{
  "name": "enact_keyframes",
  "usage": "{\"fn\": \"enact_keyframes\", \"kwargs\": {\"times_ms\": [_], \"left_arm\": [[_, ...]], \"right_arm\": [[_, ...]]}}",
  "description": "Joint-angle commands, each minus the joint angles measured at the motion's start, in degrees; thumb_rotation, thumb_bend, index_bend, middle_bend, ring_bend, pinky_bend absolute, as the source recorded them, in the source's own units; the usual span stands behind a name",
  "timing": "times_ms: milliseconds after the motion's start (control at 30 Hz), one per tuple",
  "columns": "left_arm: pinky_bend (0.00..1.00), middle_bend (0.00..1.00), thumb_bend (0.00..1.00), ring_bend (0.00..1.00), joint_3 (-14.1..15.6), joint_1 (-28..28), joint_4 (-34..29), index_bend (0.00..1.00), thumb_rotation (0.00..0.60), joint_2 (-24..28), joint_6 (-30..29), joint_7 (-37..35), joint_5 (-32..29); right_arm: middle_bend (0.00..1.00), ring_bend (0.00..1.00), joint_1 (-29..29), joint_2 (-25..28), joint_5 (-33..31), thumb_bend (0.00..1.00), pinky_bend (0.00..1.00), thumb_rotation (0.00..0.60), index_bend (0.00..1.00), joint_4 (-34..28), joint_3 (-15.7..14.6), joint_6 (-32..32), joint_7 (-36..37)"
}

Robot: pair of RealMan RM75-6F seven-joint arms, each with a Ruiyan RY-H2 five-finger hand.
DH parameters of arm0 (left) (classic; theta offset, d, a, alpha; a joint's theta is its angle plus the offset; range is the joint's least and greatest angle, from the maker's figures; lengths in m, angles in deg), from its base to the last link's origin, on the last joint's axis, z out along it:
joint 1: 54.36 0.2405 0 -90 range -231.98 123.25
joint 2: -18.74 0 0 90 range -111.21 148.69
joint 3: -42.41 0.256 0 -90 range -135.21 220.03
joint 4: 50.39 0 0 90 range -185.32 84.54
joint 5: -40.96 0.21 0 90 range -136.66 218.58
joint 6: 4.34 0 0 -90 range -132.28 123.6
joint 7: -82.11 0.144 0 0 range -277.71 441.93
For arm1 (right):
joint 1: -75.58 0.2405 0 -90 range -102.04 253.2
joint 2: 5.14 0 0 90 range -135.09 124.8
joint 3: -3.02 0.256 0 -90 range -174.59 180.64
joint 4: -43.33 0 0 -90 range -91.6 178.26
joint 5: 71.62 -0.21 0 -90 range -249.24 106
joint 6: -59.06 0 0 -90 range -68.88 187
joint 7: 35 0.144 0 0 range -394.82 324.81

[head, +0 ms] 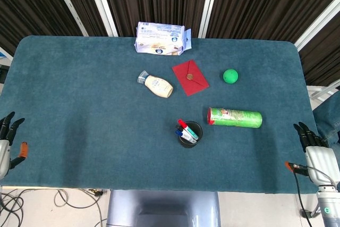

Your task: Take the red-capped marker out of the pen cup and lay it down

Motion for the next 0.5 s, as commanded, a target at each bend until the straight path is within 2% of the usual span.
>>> {"fn": "enact_keyframes", "kwargs": {"times_ms": [33,333,500], "left_arm": [[0.05,0.01,0.49,0.04,-0.1,0.0,0.0,0.13,0.600,0.0,0.1,-0.1,-0.2],[0.05,0.01,0.49,0.04,-0.1,0.3,-0.5,0.12,0.600,0.1,0.5,-0.6,-1.2],[0.05,0.01,0.50,0.04,-0.5,0.1,-0.6,0.12,0.600,0.1,0.7,-0.2,-1.8]], "right_arm": [[0.07,0.16,0.0,0.1,0.1,0.10,0.23,0.600,0.02,0.3,0.0,0.1,1.0],[0.07,0.16,0.5,0.3,2.7,0.10,0.23,0.600,0.05,0.8,-0.4,0.2,7.8],[0.07,0.16,4.9,3.6,5.0,0.10,0.23,0.600,0.08,1.1,-1.3,7.8,18.2]]}}
